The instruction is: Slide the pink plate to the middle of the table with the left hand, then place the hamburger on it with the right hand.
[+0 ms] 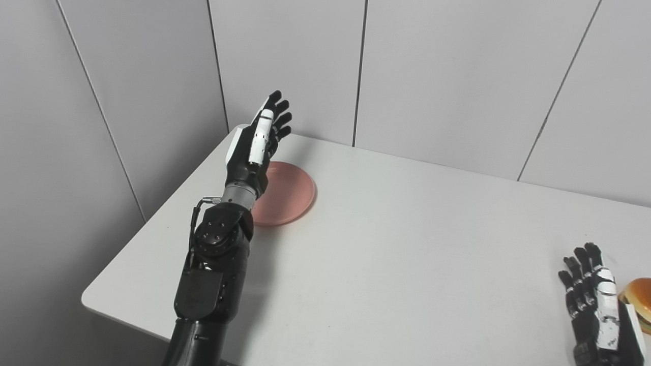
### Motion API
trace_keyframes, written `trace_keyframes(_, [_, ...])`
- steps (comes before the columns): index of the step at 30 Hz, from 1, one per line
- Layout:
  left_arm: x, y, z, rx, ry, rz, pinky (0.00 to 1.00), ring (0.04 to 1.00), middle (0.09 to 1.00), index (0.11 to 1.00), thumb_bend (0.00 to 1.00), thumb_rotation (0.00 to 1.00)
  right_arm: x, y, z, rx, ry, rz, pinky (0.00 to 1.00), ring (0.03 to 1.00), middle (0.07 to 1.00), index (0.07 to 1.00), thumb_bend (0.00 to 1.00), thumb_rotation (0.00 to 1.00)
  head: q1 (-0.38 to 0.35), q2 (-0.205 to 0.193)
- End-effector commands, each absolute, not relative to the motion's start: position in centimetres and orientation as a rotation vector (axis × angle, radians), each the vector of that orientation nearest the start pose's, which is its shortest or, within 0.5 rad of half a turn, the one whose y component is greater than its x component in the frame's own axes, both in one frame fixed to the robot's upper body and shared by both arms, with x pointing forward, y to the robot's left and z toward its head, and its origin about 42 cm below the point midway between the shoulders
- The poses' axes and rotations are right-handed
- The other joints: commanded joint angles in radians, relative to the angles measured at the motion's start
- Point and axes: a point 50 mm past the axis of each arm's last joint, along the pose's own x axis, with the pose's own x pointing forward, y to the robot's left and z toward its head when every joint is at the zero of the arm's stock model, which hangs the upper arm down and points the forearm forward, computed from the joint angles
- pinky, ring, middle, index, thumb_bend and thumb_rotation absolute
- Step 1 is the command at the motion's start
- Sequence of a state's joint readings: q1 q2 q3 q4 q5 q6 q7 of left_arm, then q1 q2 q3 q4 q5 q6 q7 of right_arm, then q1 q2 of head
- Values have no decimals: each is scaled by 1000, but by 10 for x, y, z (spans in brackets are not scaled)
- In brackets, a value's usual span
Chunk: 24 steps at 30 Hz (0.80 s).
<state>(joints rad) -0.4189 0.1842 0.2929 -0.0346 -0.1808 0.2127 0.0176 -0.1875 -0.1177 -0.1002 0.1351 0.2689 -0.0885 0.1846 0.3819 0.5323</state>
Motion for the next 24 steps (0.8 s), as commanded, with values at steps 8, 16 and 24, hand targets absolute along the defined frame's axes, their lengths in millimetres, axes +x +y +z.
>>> trace_keyframes(8, [404,351,280,-154,-371,227,943,943,949,923,422,1000,332,-260,114,166,-103,109,1000,1000,1000,1000,155,1000,5,1])
trace_keyframes(16, [411,380,279,-155,-344,289,927,925,930,914,372,1000,332,-260,115,168,-105,116,1000,1000,1000,1000,144,1000,5,3])
trace_keyframes(24, [419,402,266,-222,-293,327,957,947,944,921,373,1000,330,-260,115,172,-105,112,1000,1000,1000,1000,145,1000,4,5])
